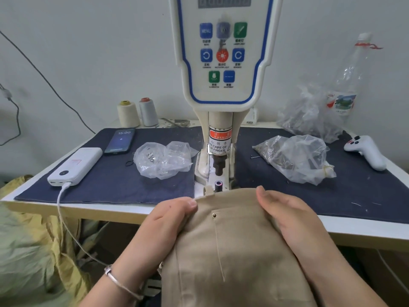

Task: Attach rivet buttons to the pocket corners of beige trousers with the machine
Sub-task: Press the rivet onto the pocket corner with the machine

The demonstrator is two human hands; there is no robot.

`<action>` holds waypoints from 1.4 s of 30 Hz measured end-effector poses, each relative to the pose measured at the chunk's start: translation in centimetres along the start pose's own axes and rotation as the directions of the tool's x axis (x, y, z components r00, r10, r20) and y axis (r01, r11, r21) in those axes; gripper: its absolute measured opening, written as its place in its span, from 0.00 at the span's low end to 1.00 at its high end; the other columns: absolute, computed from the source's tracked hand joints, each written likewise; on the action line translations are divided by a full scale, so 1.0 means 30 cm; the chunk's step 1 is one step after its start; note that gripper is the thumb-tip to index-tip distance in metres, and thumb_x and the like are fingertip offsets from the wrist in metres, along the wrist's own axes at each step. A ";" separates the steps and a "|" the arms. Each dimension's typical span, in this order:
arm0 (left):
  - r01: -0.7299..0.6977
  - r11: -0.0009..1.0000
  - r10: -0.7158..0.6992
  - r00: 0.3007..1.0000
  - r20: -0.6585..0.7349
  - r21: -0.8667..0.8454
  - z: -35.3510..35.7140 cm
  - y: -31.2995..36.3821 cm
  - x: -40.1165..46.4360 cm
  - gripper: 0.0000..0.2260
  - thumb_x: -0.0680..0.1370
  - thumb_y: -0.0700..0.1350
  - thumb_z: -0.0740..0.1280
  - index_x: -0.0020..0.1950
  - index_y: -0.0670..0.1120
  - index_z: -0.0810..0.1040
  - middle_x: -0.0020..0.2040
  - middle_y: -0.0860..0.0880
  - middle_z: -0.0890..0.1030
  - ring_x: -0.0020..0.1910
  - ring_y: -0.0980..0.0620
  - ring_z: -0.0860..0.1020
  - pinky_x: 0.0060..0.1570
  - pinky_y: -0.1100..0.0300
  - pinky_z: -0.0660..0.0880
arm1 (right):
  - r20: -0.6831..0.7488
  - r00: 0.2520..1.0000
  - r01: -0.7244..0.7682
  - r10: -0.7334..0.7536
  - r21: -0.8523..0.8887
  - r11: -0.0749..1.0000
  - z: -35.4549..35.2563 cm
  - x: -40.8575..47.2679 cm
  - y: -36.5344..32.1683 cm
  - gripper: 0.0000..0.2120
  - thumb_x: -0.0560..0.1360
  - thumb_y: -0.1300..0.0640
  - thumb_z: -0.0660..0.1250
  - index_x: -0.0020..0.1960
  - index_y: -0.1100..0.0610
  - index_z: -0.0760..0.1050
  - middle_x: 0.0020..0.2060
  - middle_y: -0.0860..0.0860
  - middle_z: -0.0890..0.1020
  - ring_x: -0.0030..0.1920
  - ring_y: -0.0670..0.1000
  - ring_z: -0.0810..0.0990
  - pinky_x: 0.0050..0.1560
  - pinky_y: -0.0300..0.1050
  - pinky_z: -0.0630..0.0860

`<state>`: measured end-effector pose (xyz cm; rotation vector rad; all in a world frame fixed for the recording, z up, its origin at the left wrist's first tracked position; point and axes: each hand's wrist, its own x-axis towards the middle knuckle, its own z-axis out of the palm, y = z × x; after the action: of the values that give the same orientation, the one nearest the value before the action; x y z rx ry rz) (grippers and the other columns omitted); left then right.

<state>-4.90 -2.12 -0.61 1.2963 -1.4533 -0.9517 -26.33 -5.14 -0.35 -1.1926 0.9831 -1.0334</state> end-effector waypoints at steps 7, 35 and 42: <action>-0.164 0.986 0.165 0.986 0.009 -0.040 -0.020 0.096 -0.010 0.25 0.72 0.57 0.61 0.37 0.34 0.63 0.34 0.37 0.61 0.35 0.38 0.60 0.36 0.46 0.59 | 0.051 0.984 0.160 -0.170 0.160 0.974 -0.001 -0.030 -0.063 0.20 0.71 0.44 0.67 0.51 0.59 0.84 0.49 0.61 0.85 0.52 0.59 0.84 0.52 0.50 0.80; 0.293 0.920 -0.102 0.820 0.563 -0.259 -0.056 0.118 0.049 0.12 0.75 0.50 0.73 0.45 0.40 0.84 0.37 0.47 0.83 0.33 0.54 0.79 0.33 0.64 0.72 | 0.570 0.805 0.214 0.165 -0.537 0.816 -0.102 0.025 -0.192 0.11 0.64 0.63 0.76 0.45 0.57 0.81 0.41 0.56 0.85 0.42 0.48 0.81 0.47 0.44 0.75; 0.355 0.915 -0.144 0.733 0.665 -0.193 -0.101 0.109 0.048 0.27 0.73 0.55 0.75 0.63 0.36 0.79 0.54 0.40 0.82 0.51 0.45 0.81 0.52 0.55 0.76 | 0.610 0.783 -0.093 0.122 -0.080 0.992 -0.096 0.050 -0.156 0.07 0.67 0.65 0.74 0.42 0.58 0.79 0.37 0.56 0.81 0.36 0.50 0.80 0.37 0.39 0.77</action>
<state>-2.83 -2.99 3.51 0.9794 -1.5468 -1.8742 -29.19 -7.61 3.91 -1.3712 0.5432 -0.4647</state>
